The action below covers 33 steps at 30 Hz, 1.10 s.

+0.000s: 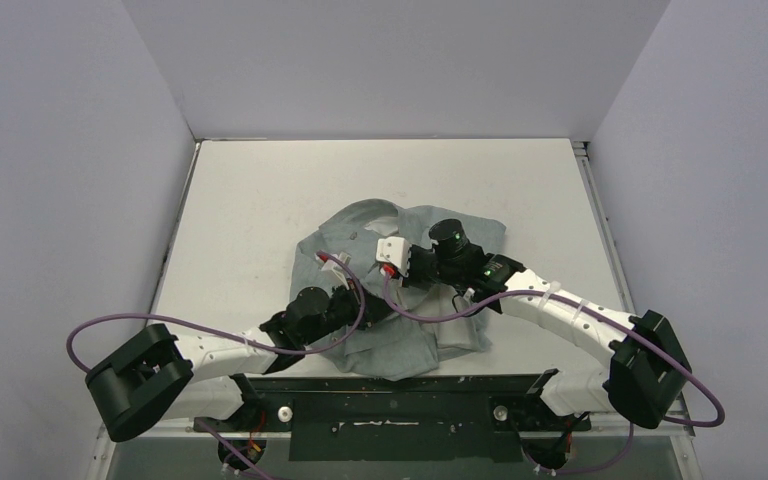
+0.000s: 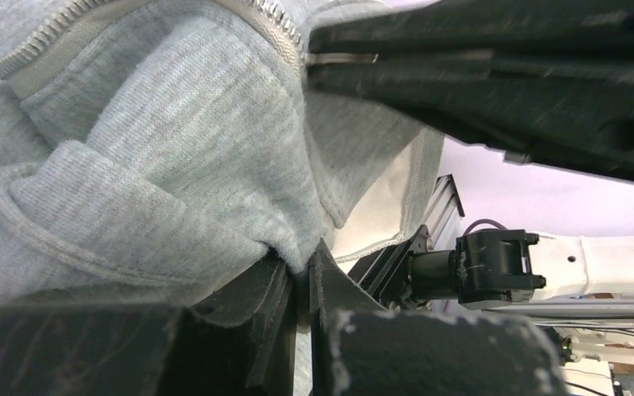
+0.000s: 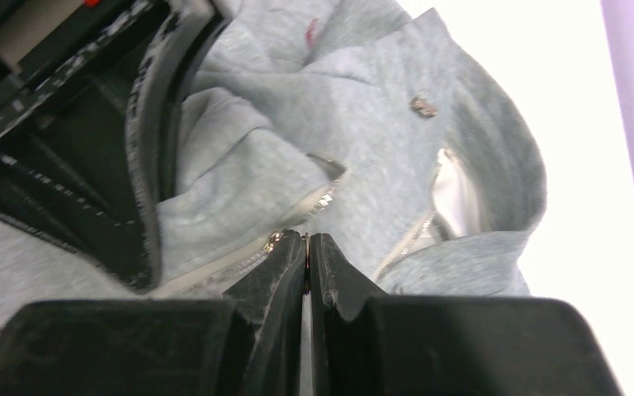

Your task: Zip up the jacket

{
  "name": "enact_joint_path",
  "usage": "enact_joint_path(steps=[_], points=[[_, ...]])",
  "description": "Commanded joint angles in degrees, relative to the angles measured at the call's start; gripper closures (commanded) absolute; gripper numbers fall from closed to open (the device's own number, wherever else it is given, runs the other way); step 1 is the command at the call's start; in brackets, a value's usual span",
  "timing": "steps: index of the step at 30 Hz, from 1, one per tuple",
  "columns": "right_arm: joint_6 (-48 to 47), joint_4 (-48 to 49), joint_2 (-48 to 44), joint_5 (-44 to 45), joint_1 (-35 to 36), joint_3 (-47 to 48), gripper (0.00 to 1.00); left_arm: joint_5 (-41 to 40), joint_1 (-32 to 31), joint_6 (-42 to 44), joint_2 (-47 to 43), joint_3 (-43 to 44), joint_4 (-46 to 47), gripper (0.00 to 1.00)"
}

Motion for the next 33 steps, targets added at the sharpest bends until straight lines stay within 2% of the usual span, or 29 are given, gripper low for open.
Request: enact_joint_path(steps=[1,12,18,28,33], points=[[1.0,16.5,-2.7,6.1,-1.5,0.3,1.00,5.9,-0.7,3.0,-1.5,2.1,-5.4,1.00],[3.1,25.6,1.6,10.6,-2.0,1.0,1.00,7.1,-0.7,5.8,-5.9,2.6,-13.2,1.00],[5.3,27.9,4.5,9.6,-2.3,2.5,1.00,11.1,-0.7,8.2,-7.6,4.3,-21.1,1.00],[7.5,32.2,9.6,15.1,-3.0,4.7,1.00,19.2,-0.8,11.8,-13.4,8.6,-37.5,1.00],[9.2,34.6,10.1,13.5,-3.1,4.5,1.00,20.7,-0.8,11.9,-16.4,9.7,-45.2,1.00]])
